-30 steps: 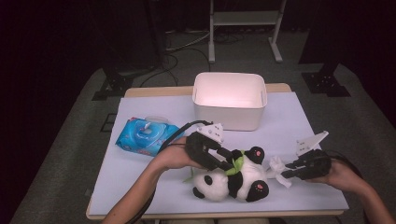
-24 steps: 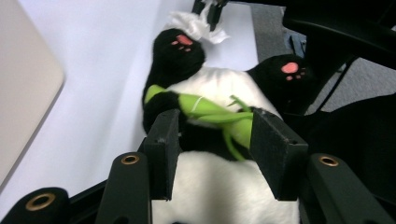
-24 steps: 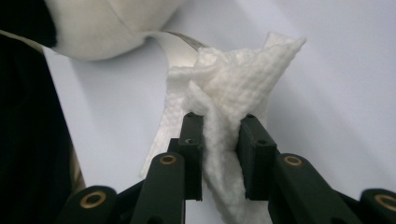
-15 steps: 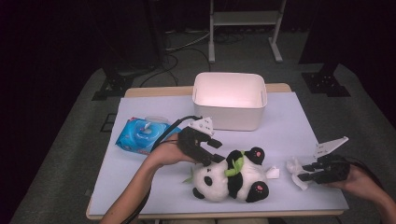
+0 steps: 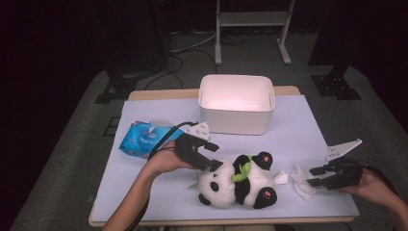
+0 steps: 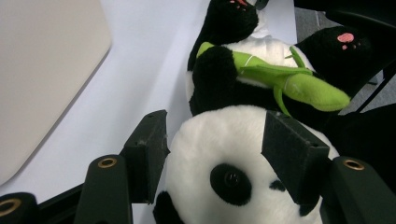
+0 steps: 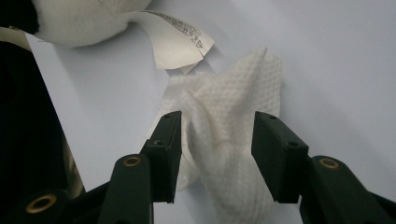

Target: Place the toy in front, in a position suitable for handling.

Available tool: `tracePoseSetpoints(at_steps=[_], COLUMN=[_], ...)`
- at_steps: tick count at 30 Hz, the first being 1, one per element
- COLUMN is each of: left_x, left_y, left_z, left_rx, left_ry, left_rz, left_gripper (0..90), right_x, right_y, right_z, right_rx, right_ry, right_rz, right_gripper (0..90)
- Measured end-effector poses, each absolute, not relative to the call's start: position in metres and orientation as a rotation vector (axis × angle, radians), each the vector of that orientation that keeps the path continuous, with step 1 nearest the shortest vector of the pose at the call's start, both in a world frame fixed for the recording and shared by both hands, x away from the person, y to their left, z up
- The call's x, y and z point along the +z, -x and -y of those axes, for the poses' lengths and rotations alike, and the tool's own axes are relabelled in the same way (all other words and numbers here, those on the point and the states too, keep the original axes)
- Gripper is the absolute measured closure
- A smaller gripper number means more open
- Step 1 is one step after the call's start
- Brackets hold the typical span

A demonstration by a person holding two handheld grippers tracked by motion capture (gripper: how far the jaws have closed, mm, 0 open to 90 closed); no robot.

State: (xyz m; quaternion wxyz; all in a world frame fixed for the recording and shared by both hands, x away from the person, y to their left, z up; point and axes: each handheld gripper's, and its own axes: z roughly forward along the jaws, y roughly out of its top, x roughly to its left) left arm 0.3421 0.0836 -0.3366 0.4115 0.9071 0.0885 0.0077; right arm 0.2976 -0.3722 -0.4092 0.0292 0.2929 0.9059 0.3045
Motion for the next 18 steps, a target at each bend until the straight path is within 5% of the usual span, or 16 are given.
tracePoseSetpoints(at_steps=[18], left_x=[-0.354], left_y=[-0.347], left_z=[-0.112], left_rx=[0.067], left_ry=[-2.256], left_rz=[-0.354], left_gripper=[29.2], right_x=[-0.38], right_y=[-0.316], right_z=[0.349], right_rx=[1.081], right_ry=[-0.783], right_rz=[-2.763], right_gripper=[45.5])
